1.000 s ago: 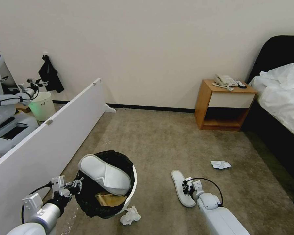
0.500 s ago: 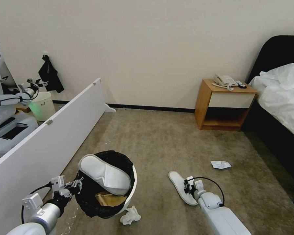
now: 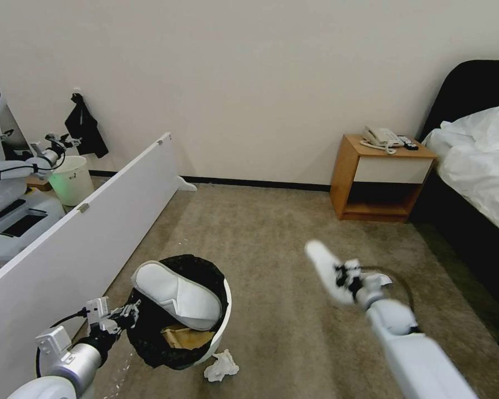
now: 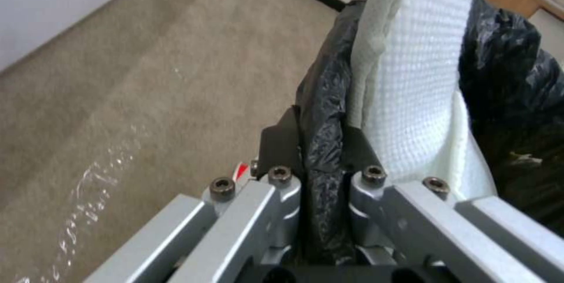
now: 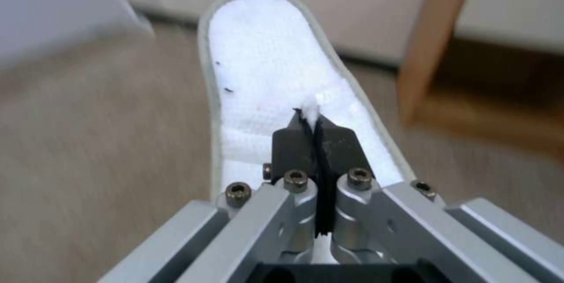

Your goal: Pick up the trash bin, then pick up the garbage from the floor and place it into the trash bin.

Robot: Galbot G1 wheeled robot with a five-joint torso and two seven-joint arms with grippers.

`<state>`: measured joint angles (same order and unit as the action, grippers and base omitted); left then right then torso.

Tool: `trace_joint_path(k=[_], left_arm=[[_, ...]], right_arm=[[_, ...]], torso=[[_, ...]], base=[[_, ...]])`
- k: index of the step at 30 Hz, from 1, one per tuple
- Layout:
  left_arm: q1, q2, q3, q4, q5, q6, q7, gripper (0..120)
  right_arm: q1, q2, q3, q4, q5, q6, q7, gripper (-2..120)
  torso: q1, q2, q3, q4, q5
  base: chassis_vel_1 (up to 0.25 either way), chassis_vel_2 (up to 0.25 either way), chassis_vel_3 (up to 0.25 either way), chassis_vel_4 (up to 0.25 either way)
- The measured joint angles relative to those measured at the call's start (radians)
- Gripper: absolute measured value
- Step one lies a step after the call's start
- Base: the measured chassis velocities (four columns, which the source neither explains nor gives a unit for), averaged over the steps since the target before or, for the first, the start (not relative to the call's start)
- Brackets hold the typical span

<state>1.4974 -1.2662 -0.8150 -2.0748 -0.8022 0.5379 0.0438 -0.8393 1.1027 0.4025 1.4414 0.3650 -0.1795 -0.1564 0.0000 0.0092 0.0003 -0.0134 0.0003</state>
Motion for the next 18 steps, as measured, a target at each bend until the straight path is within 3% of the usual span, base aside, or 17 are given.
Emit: trace_joint_path(k=[6,8,11,18], left_arm=[[-0.001,0.003,0.001,-0.017,-0.046,0.039,-0.036,4],[-0.002,0.01,0.0,-0.04,-0.093,0.082,-0.096,4],[-0.003,0.014,-0.002,-0.052,-0.102,0.095,-0.117,4],[-0.008,0.019,-0.001,-0.07,-0.119,0.12,-0.156,4]], right_arm=[[0.003,-0.021,0.005,0.164,0.096,0.044,-0.031,0],[0.014,-0.032,-0.034,0.279,0.186,0.153,-0.118,0],[0.017,-0.033,-0.08,0.35,0.248,0.224,-0.203,0],[0.096,-0.022,-0.27,0.459,0.414,0.264,-0.323,0]], torso=[[0.0,0.0,0.0,0.0003,-0.0002],[0.0,0.0,0.0,0.0003,-0.0005],[0.0,0.0,0.0,0.0003,-0.0003],[0.0,0.0,0.0,0.0005,-0.0005]], base=[[0.0,0.0,0.0,0.0],[0.0,0.0,0.0,0.0],[0.0,0.0,0.0,0.0],[0.0,0.0,0.0,0.0]])
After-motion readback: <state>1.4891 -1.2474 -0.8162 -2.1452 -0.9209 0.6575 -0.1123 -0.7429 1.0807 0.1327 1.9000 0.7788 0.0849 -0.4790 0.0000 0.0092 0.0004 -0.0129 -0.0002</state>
